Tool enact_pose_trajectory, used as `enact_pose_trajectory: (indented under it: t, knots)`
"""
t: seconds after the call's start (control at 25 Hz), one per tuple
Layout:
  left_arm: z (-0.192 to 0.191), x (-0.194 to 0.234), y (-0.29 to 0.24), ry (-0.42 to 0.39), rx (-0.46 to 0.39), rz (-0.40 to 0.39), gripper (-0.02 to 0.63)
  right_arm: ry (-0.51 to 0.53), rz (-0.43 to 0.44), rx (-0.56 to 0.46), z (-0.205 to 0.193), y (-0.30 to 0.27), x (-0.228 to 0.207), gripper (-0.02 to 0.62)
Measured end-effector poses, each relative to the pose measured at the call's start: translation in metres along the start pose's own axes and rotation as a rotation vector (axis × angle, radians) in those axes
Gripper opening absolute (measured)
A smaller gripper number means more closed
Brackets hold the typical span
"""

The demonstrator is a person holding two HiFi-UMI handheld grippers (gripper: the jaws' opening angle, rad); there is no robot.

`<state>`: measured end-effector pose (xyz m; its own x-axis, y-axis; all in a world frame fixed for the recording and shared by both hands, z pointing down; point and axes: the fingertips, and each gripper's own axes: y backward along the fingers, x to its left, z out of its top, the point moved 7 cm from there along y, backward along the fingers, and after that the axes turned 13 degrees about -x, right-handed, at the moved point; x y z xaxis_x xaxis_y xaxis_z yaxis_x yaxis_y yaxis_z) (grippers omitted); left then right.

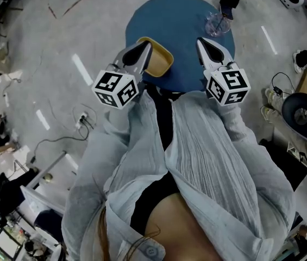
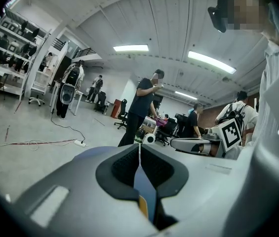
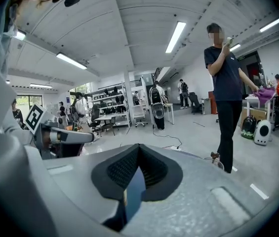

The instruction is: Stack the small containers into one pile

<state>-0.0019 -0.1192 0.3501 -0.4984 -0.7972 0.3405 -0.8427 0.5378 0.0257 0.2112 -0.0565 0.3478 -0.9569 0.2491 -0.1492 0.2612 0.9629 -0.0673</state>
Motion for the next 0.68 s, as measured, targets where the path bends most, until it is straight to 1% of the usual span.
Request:
enact_pose_trajectory:
  t: [0.24,0.68]
  knots:
    - [0.0,0.003,0.006,0.007,0.001,0.019,0.009,-0.003,0.015,0.015,-0.002,-0.005,0.005,0.002]
    - [-0.002,0.012,0.013,0.011,0.006,0.035,0.009,-0.008,0.015,0.028,-0.008,-0.01,0.008,0.002]
